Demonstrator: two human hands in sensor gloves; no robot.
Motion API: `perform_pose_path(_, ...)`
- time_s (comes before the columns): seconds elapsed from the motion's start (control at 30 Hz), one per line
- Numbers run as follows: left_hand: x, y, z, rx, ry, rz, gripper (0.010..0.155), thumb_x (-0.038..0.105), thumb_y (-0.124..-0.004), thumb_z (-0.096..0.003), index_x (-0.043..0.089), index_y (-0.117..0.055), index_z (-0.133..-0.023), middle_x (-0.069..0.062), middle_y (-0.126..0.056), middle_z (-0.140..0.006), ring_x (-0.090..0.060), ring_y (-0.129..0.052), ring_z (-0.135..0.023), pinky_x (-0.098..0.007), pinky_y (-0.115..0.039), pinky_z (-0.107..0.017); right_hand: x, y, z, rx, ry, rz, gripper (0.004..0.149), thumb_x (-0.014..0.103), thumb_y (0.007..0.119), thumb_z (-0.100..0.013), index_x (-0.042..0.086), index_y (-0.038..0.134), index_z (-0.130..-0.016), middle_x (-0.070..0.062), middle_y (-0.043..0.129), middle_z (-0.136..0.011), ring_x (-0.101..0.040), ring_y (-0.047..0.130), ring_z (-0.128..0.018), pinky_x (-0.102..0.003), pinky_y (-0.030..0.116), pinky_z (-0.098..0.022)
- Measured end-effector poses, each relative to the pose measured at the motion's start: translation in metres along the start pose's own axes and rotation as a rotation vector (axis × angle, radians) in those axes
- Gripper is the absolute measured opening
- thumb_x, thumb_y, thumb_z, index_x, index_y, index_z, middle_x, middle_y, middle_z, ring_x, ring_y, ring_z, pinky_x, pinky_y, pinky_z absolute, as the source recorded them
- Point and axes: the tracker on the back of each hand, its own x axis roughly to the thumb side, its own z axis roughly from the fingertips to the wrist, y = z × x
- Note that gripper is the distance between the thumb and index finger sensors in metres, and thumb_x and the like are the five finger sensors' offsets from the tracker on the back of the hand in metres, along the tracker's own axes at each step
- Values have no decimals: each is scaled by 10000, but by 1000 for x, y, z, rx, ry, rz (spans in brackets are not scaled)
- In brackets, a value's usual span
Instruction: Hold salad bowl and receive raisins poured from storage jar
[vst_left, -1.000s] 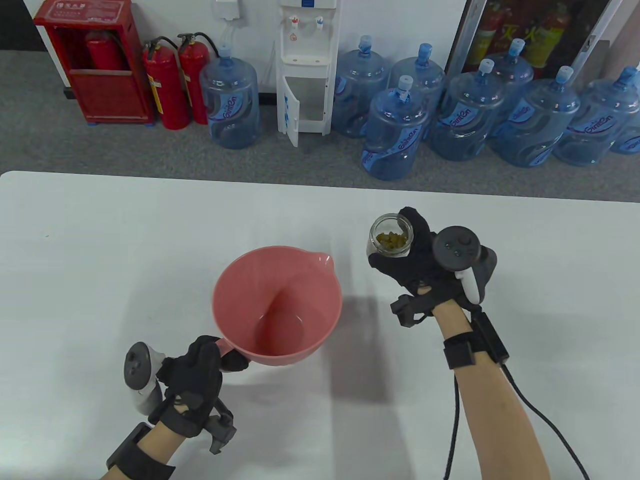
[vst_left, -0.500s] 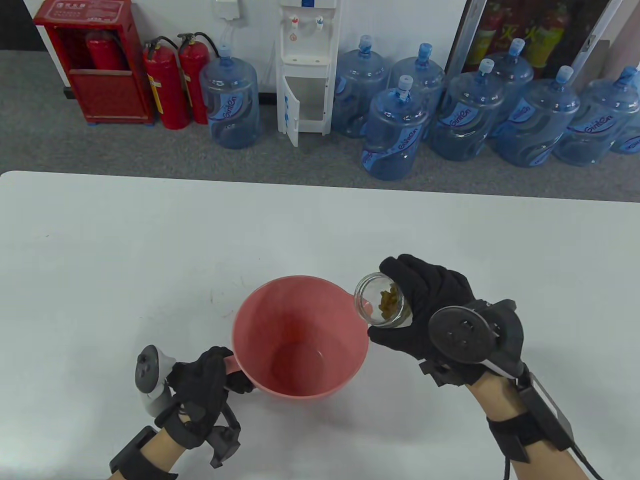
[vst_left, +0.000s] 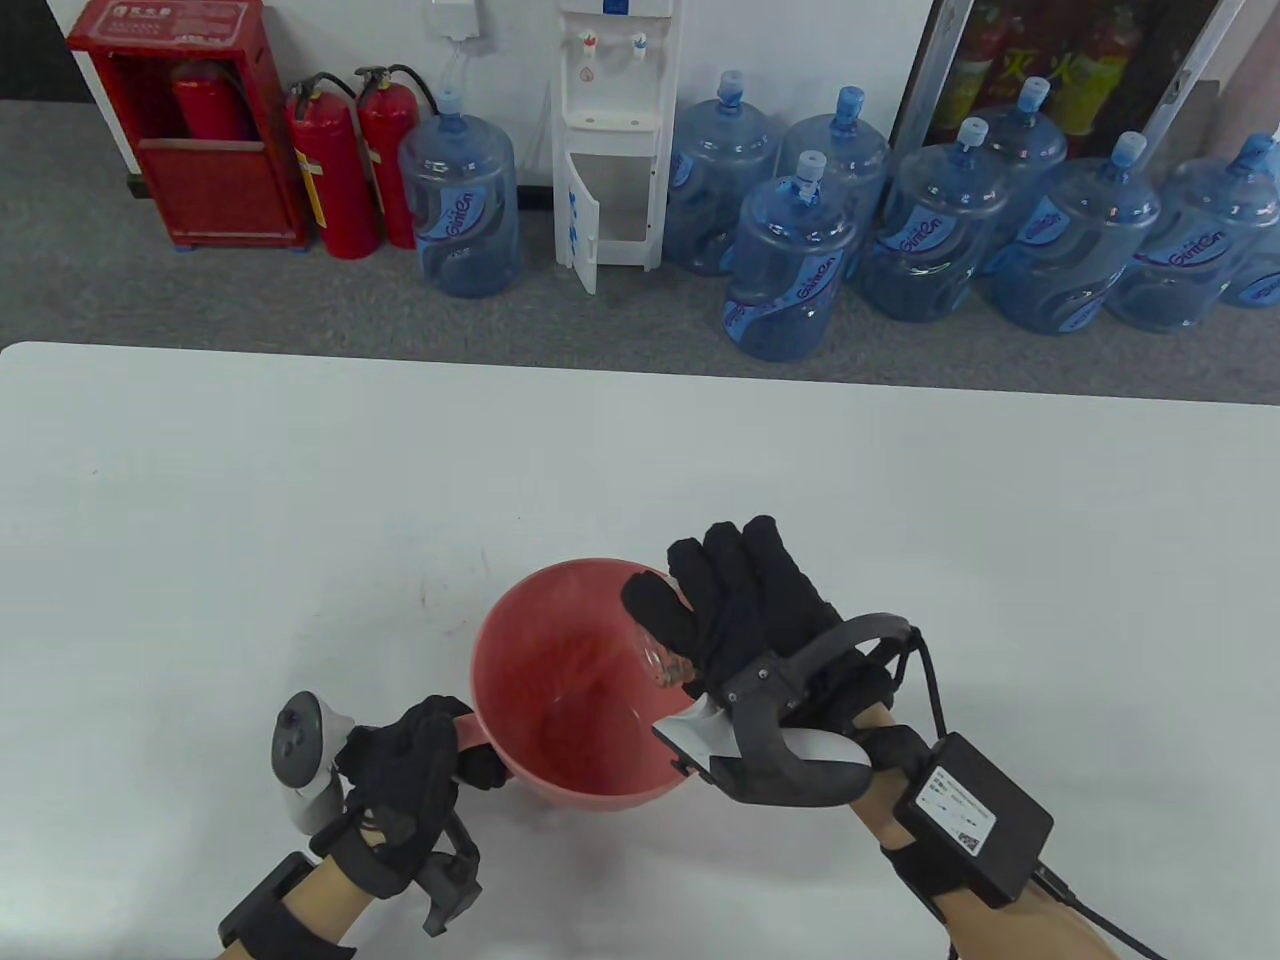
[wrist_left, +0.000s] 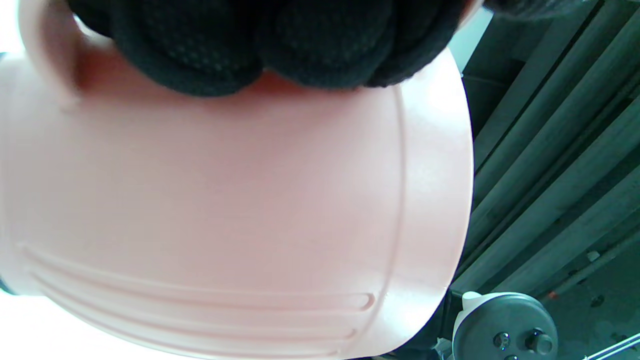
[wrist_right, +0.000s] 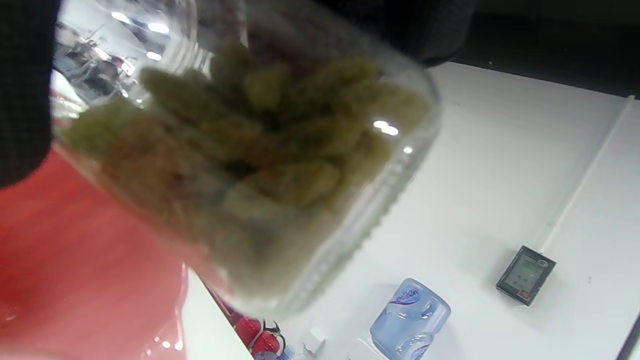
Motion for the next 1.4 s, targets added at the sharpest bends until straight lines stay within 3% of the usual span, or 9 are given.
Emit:
perform_pose_path(0.23, 0, 0, 0, 4, -7, 5, 435, 541, -559, -400, 225, -832, -520, -46, -871, -430, -363, -873, -376, -561, -641, -520, 11, 3, -6, -45, -49, 116, 1010, 710, 960, -160, 526, 375, -963, 82, 609, -1035, -205, 770, -963, -472, 624, -728)
perform_pose_path(1.4, 0, 1, 1, 21, -2, 9, 438, 540, -556, -400, 222, -833, -517, -46, -873, -423, -364, -874, -364, -564, -645, -510, 41, 1, -7, -129, -210, 313, 1019, 599, 1018, -173, 591, 325, -919, 122, 470, -1067, -179, 578, -1029, -482, 479, -759)
